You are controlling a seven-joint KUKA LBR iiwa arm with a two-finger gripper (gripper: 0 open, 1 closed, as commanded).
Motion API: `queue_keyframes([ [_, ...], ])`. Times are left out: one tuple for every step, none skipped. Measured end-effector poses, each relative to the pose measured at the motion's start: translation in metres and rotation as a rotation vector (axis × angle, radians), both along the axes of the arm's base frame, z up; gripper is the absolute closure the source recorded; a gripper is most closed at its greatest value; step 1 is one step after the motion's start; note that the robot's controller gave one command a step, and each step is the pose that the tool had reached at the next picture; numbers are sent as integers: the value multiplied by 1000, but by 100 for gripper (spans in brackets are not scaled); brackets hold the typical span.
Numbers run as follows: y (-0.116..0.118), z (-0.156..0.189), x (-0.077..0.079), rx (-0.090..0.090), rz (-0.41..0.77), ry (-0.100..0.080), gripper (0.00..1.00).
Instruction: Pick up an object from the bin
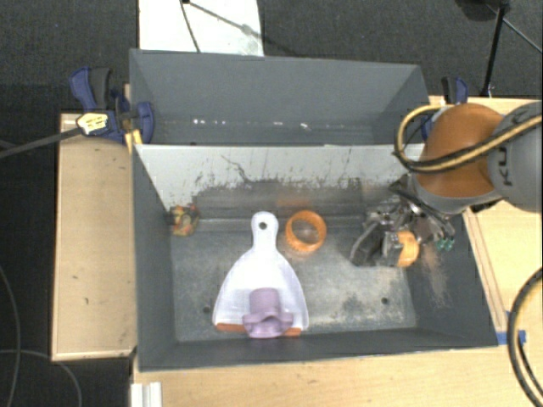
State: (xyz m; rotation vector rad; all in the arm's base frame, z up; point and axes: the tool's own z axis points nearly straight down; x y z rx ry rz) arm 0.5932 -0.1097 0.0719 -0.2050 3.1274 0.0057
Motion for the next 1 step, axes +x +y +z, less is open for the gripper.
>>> queue_keyframes([
  [19,214,-25,-4,-3,6,100],
])
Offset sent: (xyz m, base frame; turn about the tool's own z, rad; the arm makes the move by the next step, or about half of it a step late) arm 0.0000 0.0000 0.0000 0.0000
